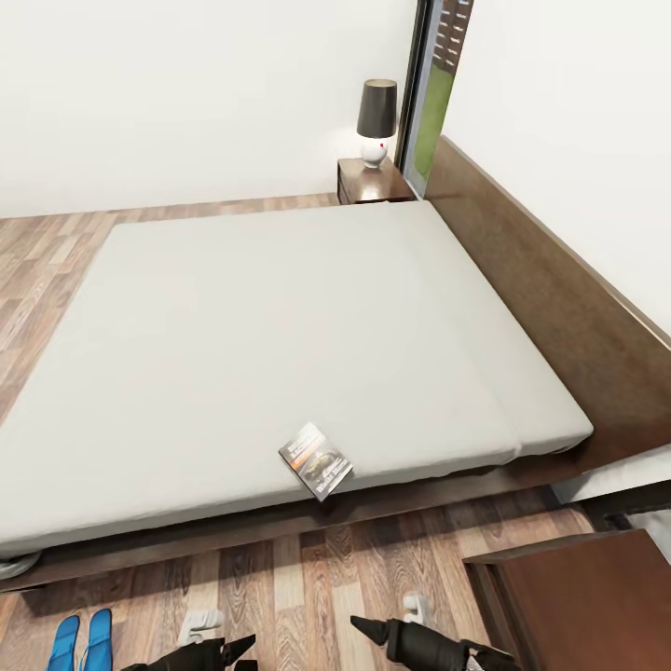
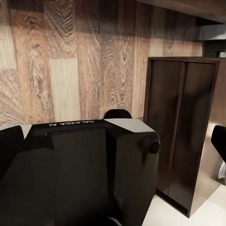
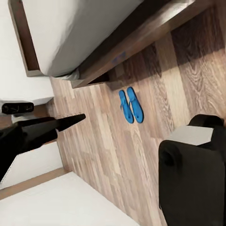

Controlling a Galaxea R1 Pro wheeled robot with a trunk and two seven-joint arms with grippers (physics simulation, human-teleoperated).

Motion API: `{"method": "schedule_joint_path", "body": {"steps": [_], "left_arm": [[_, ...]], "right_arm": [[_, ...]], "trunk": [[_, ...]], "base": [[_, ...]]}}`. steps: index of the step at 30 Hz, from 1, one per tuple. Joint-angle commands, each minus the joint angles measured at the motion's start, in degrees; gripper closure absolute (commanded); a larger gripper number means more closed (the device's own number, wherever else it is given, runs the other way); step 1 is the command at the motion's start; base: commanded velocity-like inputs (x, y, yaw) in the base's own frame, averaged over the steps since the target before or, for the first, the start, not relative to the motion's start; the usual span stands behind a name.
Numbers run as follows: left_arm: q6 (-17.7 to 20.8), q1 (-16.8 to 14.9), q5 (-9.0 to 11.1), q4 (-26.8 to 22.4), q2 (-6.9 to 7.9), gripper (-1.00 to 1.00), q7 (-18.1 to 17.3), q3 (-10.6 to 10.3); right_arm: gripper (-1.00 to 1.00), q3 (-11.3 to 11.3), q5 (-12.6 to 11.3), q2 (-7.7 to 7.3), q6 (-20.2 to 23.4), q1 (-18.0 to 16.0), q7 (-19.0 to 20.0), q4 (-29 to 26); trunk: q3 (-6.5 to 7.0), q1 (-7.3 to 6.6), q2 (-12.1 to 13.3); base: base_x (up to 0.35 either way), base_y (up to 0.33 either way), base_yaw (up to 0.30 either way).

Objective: In the bedroom, move the book from the bed onto either nightstand, and place the two sandals side by side next to the bed.

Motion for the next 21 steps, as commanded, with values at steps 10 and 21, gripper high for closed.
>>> {"method": "schedule_joint_path", "body": {"steps": [10,21], "left_arm": [[0.0,-0.02,0.89,0.01,-0.06,-1.0,-0.01,3.72],[0.0,-0.02,0.89,0.04,-0.17,-1.0,-0.01,5.64]], "right_arm": [[-1.0,-0.49,-15.26,3.13,0.5,-0.32,0.51,-0.5],[-1.0,-0.42,-17.44,4.83,0.58,-0.68,0.61,-0.33]], "trunk": [[-0.04,0.01,-0.04],[-0.04,0.01,-0.04]], "base": [[0.0,0.0,0.0],[0.0,0.0,0.0]]}}
